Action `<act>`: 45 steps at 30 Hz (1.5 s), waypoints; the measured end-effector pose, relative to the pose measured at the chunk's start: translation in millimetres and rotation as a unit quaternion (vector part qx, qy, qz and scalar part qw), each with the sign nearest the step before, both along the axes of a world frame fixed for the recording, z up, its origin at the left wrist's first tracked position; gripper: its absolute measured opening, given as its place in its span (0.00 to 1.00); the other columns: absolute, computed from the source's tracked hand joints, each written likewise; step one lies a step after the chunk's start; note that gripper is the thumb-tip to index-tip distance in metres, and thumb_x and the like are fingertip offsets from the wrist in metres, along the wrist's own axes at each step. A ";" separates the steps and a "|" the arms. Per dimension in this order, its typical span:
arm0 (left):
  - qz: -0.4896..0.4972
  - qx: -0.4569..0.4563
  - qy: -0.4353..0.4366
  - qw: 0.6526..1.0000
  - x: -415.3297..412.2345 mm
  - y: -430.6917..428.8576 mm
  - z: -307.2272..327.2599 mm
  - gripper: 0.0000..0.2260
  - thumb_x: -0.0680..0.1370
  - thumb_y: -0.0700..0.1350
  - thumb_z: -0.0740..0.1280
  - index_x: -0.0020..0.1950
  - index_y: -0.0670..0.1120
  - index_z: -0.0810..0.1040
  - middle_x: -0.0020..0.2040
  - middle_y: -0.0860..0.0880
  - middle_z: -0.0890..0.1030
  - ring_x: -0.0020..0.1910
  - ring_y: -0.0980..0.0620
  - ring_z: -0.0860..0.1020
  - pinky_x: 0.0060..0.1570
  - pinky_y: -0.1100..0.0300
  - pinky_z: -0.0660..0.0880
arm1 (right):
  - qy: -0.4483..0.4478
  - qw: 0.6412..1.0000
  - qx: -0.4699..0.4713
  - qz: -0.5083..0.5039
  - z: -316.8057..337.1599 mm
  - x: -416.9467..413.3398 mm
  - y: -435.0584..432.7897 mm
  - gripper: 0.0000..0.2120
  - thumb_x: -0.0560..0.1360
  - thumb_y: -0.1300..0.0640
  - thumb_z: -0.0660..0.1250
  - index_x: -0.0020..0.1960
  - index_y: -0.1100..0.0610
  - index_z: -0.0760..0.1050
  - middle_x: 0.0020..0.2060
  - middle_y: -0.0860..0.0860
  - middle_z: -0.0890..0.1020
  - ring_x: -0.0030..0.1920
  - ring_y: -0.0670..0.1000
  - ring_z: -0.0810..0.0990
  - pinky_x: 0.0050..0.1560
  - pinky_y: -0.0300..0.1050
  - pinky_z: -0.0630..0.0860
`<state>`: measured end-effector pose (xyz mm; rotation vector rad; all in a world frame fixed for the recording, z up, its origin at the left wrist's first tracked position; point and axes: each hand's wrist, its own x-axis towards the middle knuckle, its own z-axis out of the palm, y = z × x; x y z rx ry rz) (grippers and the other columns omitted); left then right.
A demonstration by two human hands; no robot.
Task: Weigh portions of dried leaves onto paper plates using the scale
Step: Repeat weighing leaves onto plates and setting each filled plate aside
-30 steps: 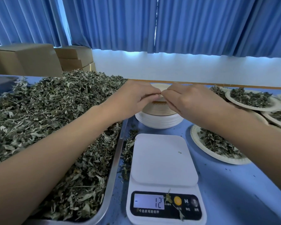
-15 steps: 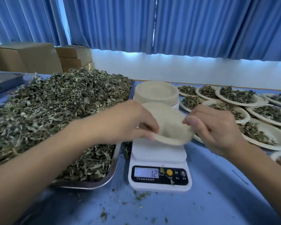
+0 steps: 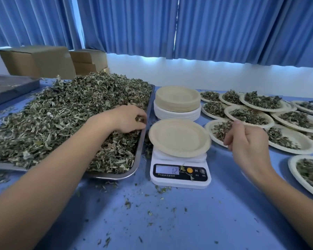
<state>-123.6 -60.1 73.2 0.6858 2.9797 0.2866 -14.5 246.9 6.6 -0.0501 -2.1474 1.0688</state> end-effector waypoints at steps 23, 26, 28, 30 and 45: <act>0.071 -0.072 -0.032 0.994 -18.1 -7.8 -8.2 0.14 0.73 0.43 0.76 0.58 0.47 0.83 0.51 0.47 0.80 0.44 0.47 0.77 0.41 0.59 0.73 | -0.278 0.948 0.155 0.022 -5.4 15.0 -0.1 0.26 0.82 0.48 0.60 0.28 0.57 0.78 0.23 0.50 0.80 0.21 0.52 0.75 0.30 0.45 0.75; 0.077 -0.073 -0.044 0.993 -18.5 -10.2 1.4 0.15 0.73 0.43 0.77 0.59 0.48 0.83 0.52 0.50 0.80 0.41 0.50 0.78 0.38 0.59 0.73 | -0.338 0.933 0.079 0.092 4.2 17.2 3.1 0.21 0.81 0.53 0.65 0.31 0.59 0.78 0.24 0.52 0.79 0.21 0.48 0.69 0.23 0.39 0.66; 0.080 -0.082 -0.056 0.992 -20.0 -10.2 8.9 0.14 0.73 0.42 0.78 0.58 0.48 0.83 0.52 0.48 0.80 0.36 0.49 0.78 0.30 0.60 0.75 | -0.388 0.907 -0.005 0.164 10.9 21.4 6.7 0.19 0.80 0.54 0.69 0.32 0.60 0.78 0.26 0.55 0.78 0.21 0.50 0.65 0.23 0.38 0.61; 0.089 -0.080 -0.064 0.991 -21.4 -8.3 15.4 0.14 0.73 0.41 0.78 0.57 0.47 0.83 0.57 0.46 0.79 0.38 0.46 0.80 0.25 0.62 0.74 | -0.416 0.885 -0.020 0.207 16.1 27.9 5.7 0.20 0.77 0.50 0.73 0.33 0.61 0.78 0.27 0.57 0.77 0.21 0.51 0.65 0.24 0.38 0.59; 0.110 -0.050 -0.019 0.992 -17.9 11.7 21.6 0.15 0.73 0.41 0.78 0.59 0.47 0.83 0.57 0.46 0.79 0.32 0.51 0.76 0.23 0.63 0.71 | -0.485 0.837 -0.025 0.250 25.4 26.1 -11.5 0.18 0.69 0.47 0.78 0.32 0.59 0.78 0.26 0.58 0.77 0.19 0.51 0.65 0.22 0.38 0.58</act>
